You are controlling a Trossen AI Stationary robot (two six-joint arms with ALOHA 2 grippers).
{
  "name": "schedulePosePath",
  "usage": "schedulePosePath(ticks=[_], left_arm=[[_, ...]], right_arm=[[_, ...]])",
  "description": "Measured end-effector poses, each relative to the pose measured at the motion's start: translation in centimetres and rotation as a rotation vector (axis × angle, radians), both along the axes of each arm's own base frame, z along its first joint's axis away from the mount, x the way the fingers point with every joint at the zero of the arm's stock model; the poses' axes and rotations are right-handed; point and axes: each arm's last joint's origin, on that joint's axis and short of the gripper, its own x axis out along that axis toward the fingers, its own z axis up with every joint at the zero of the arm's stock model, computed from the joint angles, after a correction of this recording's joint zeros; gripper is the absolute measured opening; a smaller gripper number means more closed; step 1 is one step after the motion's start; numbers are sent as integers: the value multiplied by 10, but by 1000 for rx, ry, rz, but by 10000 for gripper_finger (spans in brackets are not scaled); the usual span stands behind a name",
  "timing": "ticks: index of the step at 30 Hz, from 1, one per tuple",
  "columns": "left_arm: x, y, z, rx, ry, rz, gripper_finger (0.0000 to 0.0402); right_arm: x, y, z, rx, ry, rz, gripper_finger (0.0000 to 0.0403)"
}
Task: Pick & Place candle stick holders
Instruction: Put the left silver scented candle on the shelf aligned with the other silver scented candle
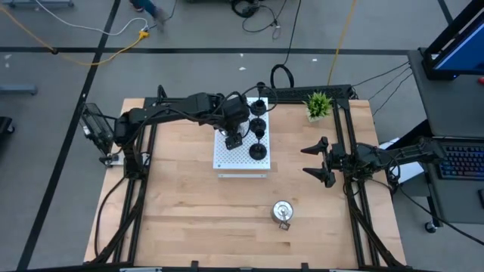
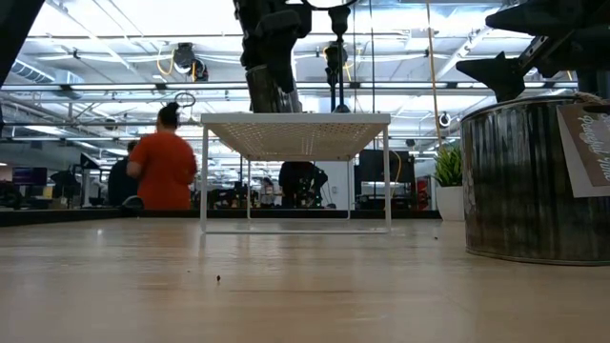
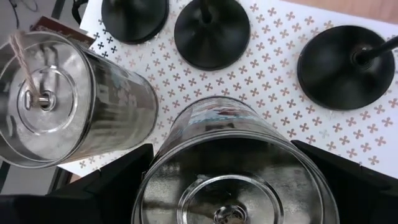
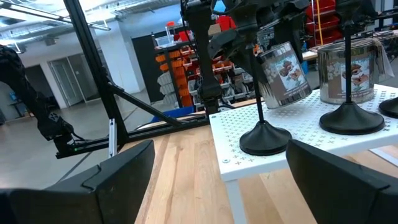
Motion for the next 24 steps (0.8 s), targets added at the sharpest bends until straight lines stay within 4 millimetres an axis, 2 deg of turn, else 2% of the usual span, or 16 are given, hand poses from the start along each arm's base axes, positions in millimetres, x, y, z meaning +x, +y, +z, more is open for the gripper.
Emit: schedulePosePath(ticks=[8,17,24], left_arm=[[-1,6,0,4,-4,17,386],[0,6,1,10,-16,10,351],[-1,7,2,15,-16,4,344]], right_arm=[[0,0,0,0,0,0,357],[0,0,0,0,0,0,359],[0,0,0,0,0,0,359]])
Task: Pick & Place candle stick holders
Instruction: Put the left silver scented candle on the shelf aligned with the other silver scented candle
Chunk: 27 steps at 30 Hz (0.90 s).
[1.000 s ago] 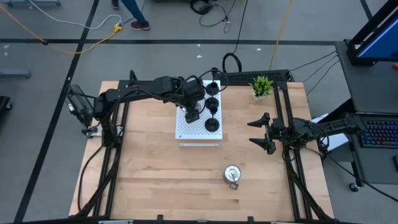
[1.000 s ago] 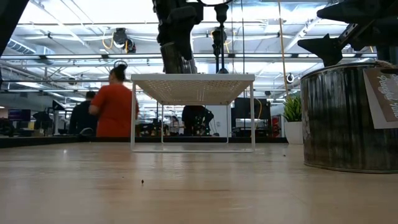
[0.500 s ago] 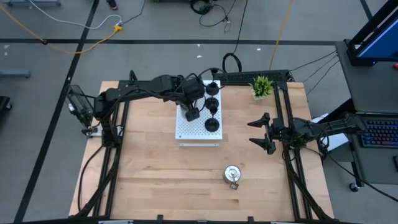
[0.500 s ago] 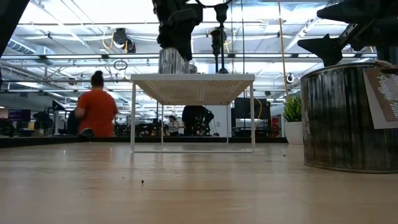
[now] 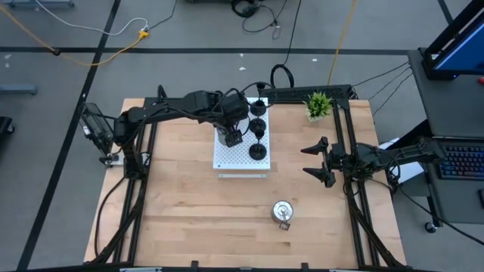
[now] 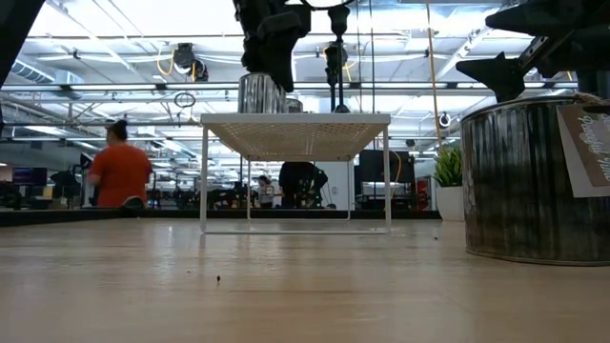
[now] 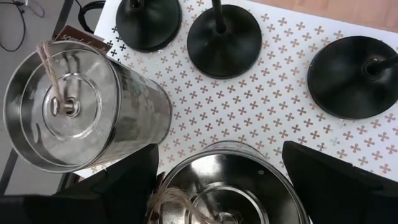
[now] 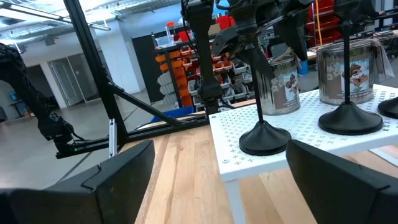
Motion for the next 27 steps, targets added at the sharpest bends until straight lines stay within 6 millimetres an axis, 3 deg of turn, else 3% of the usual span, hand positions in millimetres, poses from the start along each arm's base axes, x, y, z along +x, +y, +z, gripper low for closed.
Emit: schedulePosePath(ticks=[8,19,23,27], left_arm=[[-9,-2,10,4,-14,0,346],[-45,-11,54,21,-146,41,346],[-66,-13,58,49,-55,133,336],[-82,-16,51,41,106,208,292]], right_arm=[[0,0,0,0,0,0,359],[0,0,0,3,0,0,357],[0,0,0,3,0,0,358],[0,0,0,3,-1,0,359]])
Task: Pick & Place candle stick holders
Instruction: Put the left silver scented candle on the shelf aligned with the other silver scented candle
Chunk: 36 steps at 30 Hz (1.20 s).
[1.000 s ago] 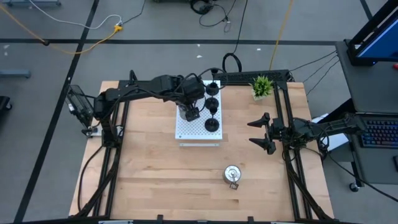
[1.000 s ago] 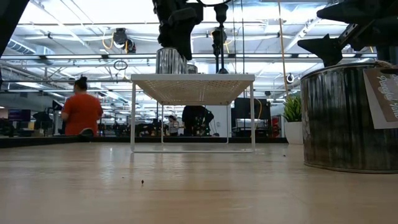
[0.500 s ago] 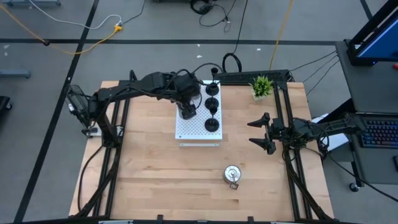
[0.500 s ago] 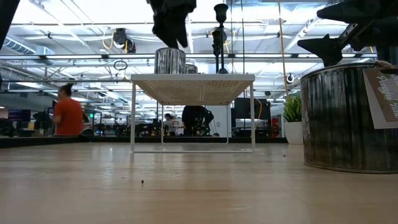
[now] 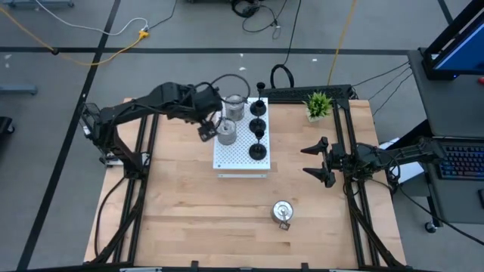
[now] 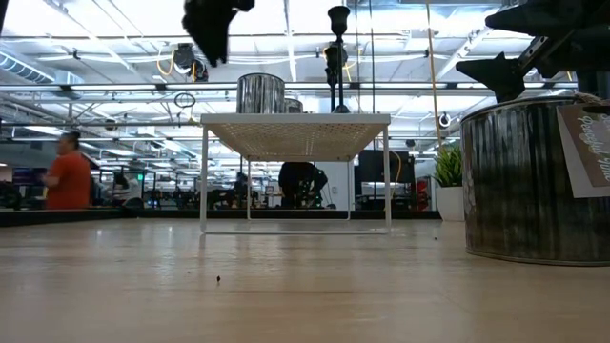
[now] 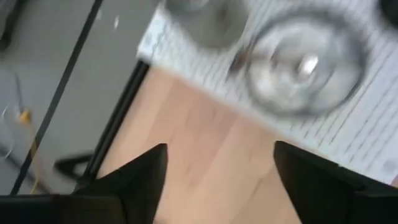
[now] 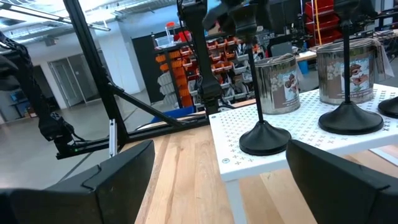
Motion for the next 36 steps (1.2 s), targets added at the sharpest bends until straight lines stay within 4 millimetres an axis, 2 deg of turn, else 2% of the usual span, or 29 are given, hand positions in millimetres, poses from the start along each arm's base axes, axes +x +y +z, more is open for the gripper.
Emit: schedulePosePath(ticks=[6,12,18,22,29,36], left_arm=[[-1,-1,-25,-47,108,26,190],[10,1,-45,-74,75,-14,90],[12,2,-55,-89,68,-26,24],[17,4,-61,-138,19,-31,4],[23,5,-61,-134,-45,-39,22],[26,6,-60,-143,-85,-48,4]], right_arm=[[0,0,0,0,1,0,359],[0,0,0,0,1,0,359],[0,0,0,0,0,1,358],[0,0,0,0,0,0,357],[0,0,0,0,0,1,357],[0,0,0,0,1,0,357]])
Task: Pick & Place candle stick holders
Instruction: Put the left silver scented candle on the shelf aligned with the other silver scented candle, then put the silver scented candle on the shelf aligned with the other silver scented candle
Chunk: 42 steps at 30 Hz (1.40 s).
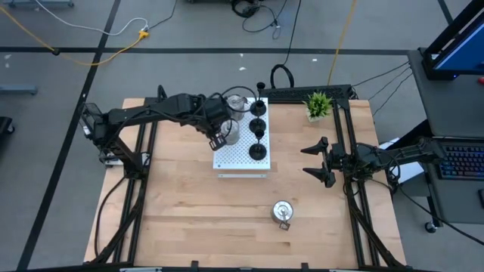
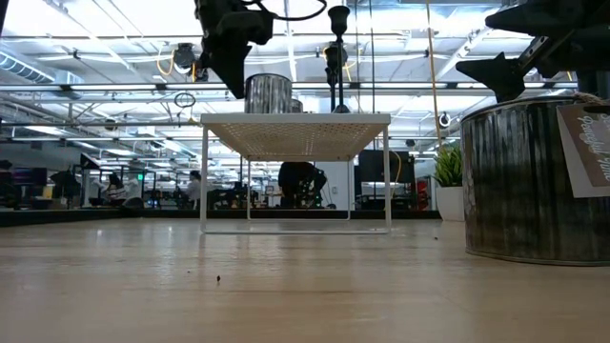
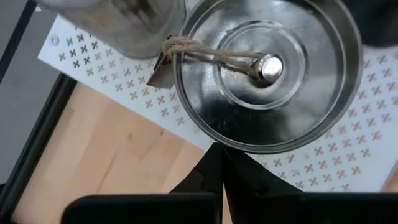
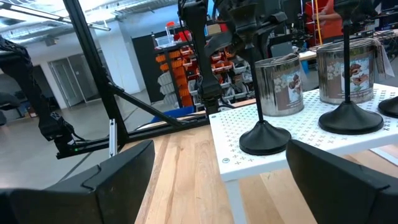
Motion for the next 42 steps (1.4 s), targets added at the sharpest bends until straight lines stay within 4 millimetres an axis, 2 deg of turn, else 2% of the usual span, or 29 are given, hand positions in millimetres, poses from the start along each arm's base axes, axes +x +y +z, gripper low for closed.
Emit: schedulePosePath(ticks=[8,15,19,23,26,30,35,42], left_arm=[[5,0,2,-12,-58,-6,20],[7,1,3,-7,-80,-4,7],[2,0,1,-20,-27,-1,4],[-14,-5,7,-40,86,31,22],[-28,-14,15,-57,136,53,40],[-40,-36,27,-93,104,32,63],[-54,-67,45,-105,1,-9,79],[-73,-102,67,-108,-216,-75,81]], right_arm=[[0,0,0,0,0,0,357],[0,0,0,0,-1,0,357],[0,0,0,0,-1,1,357],[0,0,0,0,-1,0,357],[0,0,0,0,0,1,357],[0,0,0,31,-1,3,357],[0,0,0,77,-4,6,357],[0,0,6,201,-59,20,357]])
